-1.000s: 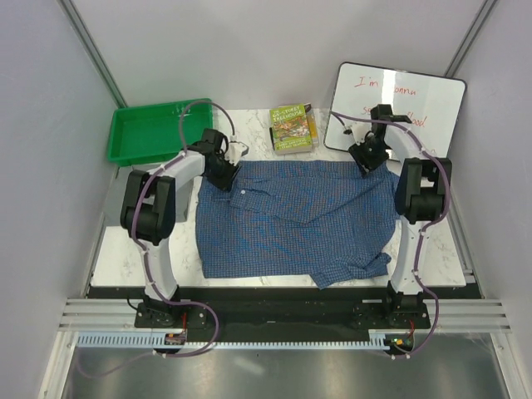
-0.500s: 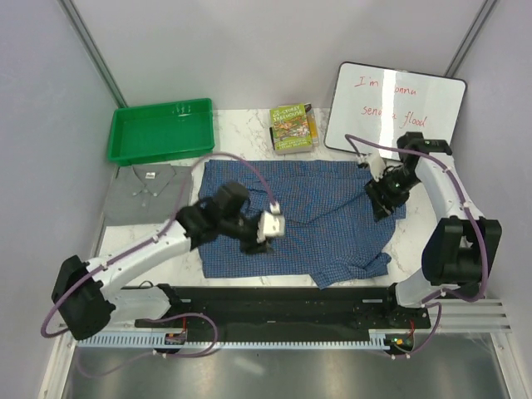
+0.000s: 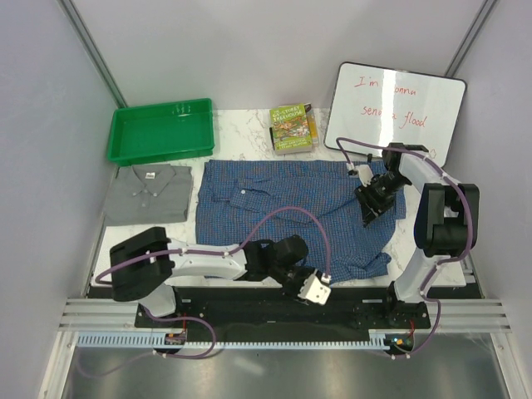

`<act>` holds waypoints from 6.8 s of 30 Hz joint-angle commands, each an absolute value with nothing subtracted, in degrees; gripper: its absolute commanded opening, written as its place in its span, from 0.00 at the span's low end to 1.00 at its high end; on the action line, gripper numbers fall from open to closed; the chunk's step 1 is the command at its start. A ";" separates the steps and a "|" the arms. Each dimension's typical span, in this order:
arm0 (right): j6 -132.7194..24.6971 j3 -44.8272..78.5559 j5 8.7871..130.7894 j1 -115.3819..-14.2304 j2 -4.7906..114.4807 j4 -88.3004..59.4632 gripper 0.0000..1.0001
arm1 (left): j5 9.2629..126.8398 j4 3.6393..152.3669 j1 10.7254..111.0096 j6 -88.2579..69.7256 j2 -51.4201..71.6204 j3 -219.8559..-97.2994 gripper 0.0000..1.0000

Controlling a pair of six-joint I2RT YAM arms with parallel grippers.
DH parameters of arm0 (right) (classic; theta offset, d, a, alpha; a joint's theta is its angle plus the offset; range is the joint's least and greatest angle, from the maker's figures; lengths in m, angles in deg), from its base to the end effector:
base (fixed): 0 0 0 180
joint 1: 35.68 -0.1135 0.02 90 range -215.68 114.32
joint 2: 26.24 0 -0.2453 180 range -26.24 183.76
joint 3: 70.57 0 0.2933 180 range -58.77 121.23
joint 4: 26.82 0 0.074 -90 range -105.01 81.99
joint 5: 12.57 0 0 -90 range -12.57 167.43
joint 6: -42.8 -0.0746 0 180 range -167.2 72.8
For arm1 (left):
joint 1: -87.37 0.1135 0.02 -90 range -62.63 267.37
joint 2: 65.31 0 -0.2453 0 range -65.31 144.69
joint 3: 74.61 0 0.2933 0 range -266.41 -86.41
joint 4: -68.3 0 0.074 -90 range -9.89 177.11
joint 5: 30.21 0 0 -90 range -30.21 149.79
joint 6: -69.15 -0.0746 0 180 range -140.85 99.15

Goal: Fold and stack the long sleeve shirts
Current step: Fold the shirt

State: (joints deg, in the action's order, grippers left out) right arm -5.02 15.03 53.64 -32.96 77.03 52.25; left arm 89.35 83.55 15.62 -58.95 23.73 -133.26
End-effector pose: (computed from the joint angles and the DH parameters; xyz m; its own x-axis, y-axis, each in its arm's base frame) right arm 0.3401 0.0140 0.1219 -0.7960 -0.5773 -0.1820 -0.5988 0.7073 0.3757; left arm 0.0797 -0.3591 0.1111 0.4002 0.5003 -0.7678 0.8732 -0.4624 0.1538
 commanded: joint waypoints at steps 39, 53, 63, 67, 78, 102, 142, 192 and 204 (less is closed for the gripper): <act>-7.47 22.53 57.21 -32.96 88.28 44.49 0.53 | 103.55 83.98 15.19 -50.94 13.19 -146.70 0.02; -5.81 26.83 52.40 -32.25 83.12 48.17 0.61 | 100.77 80.28 29.70 -27.27 9.76 -147.93 0.02; -4.30 34.04 45.88 -31.11 75.19 56.96 0.85 | 86.70 87.75 48.33 -24.36 10.54 -156.28 0.02; -3.52 33.52 46.75 -31.20 74.66 57.58 0.81 | 78.17 89.33 52.21 -24.71 12.20 -157.60 0.02; 3.95 28.35 45.88 -29.70 71.77 63.47 0.52 | 68.92 90.30 58.01 -21.73 22.92 -155.31 0.02; -6.94 12.69 39.72 -42.01 70.97 55.39 0.75 | 81.15 87.75 61.18 -20.76 24.08 -157.86 0.02; 19.25 -0.85 53.26 -26.72 32.65 65.85 0.00 | 105.24 120.65 9.13 -59.10 14.36 -168.26 0.59; 26.19 -6.47 61.78 -26.80 27.83 68.66 0.00 | 75.96 135.02 45.62 -82.09 -19.85 -112.24 0.02; 23.21 4.32 59.24 -26.80 37.89 67.87 0.00 | 83.07 142.16 58.70 -88.25 -14.62 -126.82 0.02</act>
